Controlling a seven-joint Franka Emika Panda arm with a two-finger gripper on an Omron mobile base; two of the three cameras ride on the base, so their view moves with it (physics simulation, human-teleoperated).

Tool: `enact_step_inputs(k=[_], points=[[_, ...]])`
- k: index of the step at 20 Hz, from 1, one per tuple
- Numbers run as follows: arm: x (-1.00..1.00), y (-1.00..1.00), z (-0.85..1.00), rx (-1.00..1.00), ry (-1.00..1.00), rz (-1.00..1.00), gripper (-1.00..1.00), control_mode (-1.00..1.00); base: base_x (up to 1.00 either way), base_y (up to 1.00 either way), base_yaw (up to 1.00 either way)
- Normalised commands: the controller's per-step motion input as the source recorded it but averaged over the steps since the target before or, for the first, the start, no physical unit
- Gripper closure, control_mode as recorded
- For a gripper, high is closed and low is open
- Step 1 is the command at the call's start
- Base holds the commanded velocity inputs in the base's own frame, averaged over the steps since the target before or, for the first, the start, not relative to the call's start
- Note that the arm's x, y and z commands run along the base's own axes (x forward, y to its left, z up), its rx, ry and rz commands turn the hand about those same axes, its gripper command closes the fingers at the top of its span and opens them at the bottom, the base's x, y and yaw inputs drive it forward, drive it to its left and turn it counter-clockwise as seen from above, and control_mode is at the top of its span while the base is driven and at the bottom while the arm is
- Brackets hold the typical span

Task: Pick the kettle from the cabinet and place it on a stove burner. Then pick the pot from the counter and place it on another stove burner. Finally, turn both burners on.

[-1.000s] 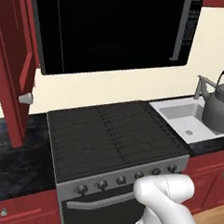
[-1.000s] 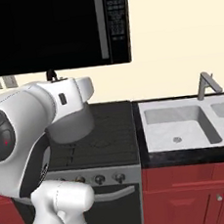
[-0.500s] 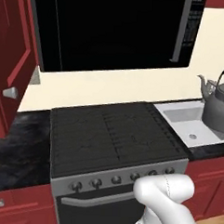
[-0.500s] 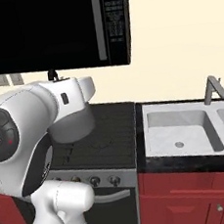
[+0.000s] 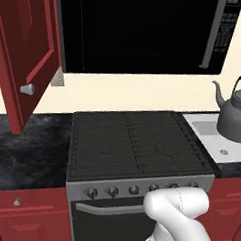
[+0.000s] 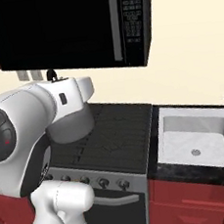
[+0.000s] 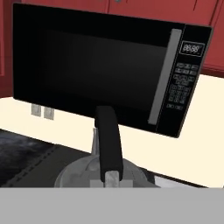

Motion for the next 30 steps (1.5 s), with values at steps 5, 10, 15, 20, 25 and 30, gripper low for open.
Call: enact_step_inputs(k=[5, 10, 15, 20, 25, 30], points=[[0.0, 0.0, 0.0, 0.0, 0.0, 0.0, 1.0, 1.0, 0.0, -0.22, 0.2], [0.0, 0.0, 0.0, 0.0, 0.0, 0.0, 1.0, 1.0, 0.04, -0.02, 0.19], [0.0, 0.0, 0.0, 0.0, 0.0, 0.0, 1.0, 1.0, 0.16, 0.0, 0.02], [0.0, 0.0, 0.0, 0.0, 0.0, 0.0, 1.0, 1.0, 0.04, 0.0, 0.0], [0.17, 0.12, 0.0, 0.0, 0.0, 0.0, 1.0, -1.0, 0.05, 0.0, 0.0], [0.44, 0.28, -0.08, 0.0, 0.0, 0.0, 1.0, -1.0, 0.0, 0.0, 0.0]])
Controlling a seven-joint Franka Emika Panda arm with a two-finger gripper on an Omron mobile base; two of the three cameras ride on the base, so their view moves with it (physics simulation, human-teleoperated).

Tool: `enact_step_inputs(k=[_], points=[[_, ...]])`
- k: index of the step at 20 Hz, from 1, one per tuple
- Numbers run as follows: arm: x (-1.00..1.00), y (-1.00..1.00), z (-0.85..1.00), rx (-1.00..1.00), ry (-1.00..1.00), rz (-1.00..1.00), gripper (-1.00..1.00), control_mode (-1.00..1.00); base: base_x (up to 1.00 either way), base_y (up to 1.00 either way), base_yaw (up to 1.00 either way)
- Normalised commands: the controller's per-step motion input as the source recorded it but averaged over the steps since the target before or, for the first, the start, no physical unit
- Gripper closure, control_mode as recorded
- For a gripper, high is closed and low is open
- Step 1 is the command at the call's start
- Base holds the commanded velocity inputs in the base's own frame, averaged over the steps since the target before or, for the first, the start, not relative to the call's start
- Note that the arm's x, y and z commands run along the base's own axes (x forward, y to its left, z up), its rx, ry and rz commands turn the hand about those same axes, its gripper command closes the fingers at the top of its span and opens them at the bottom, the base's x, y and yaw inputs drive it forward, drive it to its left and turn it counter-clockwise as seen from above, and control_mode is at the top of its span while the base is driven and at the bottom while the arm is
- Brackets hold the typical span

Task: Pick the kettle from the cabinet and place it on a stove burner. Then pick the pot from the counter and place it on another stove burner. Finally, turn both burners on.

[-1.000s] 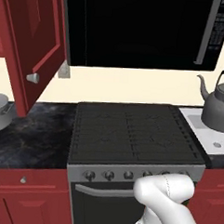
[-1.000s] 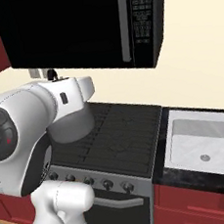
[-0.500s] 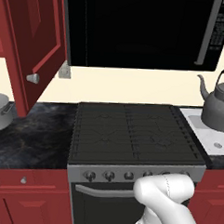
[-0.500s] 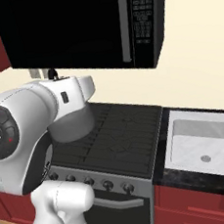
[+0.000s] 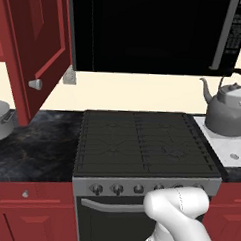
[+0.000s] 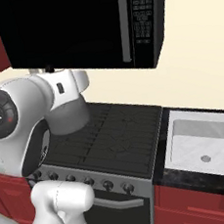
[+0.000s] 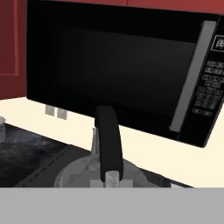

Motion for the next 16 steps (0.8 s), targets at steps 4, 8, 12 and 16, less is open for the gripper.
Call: enact_step_inputs(k=[4, 8, 12, 16], points=[[0.38, 0.26, -0.14, 0.0, 0.0, 0.06, 1.0, -1.0, 0.0, 0.0, 0.0], [0.17, 0.24, -0.18, 0.0, -0.02, 0.12, 1.0, -1.0, 0.0, 0.0, 0.0], [0.07, 0.25, -0.23, 0.0, -0.04, 0.17, 1.0, -1.0, 0.0, 0.0, 0.0], [0.14, 0.26, -0.21, 0.01, -0.01, 0.2, 1.0, -1.0, 0.0, 0.0, 0.0]])
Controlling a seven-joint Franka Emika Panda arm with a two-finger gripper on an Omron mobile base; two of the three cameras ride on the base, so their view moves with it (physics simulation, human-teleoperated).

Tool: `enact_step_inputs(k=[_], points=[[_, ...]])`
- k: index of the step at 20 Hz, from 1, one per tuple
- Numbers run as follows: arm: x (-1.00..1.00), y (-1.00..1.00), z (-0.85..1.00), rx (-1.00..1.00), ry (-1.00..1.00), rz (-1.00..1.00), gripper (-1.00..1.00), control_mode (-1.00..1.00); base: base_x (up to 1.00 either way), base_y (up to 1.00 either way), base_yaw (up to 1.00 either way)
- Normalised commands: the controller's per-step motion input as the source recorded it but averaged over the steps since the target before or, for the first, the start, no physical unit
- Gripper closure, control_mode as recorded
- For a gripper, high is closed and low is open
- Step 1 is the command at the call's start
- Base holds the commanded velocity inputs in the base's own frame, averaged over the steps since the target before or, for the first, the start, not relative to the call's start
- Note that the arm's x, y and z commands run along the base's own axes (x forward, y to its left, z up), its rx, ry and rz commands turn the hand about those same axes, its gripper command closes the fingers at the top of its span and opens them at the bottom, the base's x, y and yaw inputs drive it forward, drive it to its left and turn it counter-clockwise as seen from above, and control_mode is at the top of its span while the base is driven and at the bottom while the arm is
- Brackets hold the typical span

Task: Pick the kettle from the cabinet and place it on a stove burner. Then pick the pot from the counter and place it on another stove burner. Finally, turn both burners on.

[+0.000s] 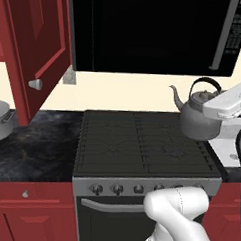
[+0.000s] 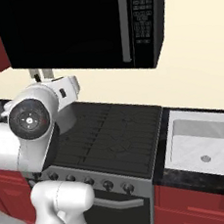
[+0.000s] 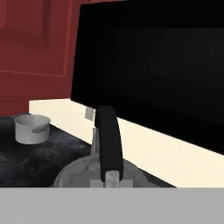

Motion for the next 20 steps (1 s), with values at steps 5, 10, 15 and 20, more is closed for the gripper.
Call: enact_step_inputs(k=[5, 10, 15, 20], points=[[0.24, 0.32, -0.12, 0.0, 0.0, 0.21, 1.0, -1.0, 0.0, 0.0, 0.0], [0.26, 0.28, -0.07, 0.0, 0.0, 0.17, 1.0, -1.0, 0.0, 0.0, 0.0], [0.23, 0.18, -0.1, 0.0, 0.0, 0.15, 1.0, -1.0, 0.0, 0.0, 0.0], [0.07, 0.01, -0.07, 0.0, 0.03, 0.08, 1.0, -1.0, 0.0, 0.0, 0.0]])
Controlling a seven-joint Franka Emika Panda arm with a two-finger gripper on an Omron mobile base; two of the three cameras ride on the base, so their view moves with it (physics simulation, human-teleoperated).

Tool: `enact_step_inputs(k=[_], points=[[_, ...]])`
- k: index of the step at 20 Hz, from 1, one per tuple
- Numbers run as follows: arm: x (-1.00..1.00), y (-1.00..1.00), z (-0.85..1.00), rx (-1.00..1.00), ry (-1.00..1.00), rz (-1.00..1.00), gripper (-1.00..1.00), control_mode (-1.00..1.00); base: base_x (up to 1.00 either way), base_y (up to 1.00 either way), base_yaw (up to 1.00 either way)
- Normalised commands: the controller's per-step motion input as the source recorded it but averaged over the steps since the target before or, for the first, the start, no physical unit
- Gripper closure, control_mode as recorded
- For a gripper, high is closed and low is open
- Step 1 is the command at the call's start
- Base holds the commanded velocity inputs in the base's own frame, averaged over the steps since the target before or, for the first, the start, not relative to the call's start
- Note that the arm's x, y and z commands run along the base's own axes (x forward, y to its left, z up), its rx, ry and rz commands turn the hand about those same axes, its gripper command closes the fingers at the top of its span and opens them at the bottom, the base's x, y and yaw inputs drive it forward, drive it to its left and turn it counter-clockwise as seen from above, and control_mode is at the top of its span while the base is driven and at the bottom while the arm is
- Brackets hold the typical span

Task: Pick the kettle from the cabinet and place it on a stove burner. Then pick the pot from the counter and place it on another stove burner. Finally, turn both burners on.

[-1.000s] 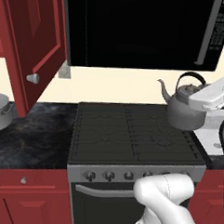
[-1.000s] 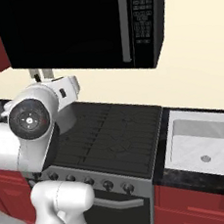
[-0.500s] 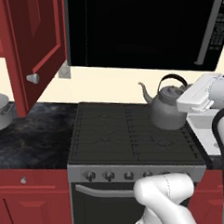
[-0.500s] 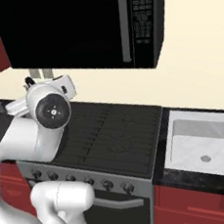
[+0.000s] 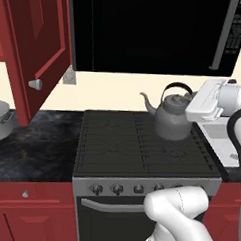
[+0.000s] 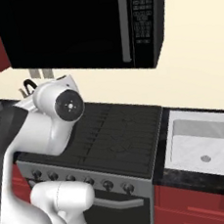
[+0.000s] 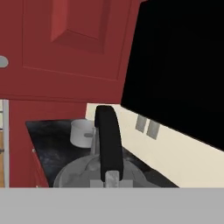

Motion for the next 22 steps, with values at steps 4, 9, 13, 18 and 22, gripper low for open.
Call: enact_step_inputs(k=[4, 9, 13, 18, 22], points=[[0.19, 0.09, -0.09, 0.0, 0.07, 0.02, 1.0, -1.0, 0.0, 0.0, 0.0], [0.23, 0.19, -0.11, 0.0, 0.05, 0.0, 1.0, -1.0, 0.0, 0.0, 0.0], [0.24, 0.17, -0.15, 0.0, 0.01, 0.0, 1.0, -1.0, 0.0, 0.0, 0.0], [0.25, 0.14, -0.21, 0.0, 0.0, 0.0, 1.0, -1.0, 0.0, 0.0, 0.0], [0.32, 0.12, -0.2, 0.01, 0.0, 0.0, 1.0, -1.0, 0.0, 0.0, 0.0]])
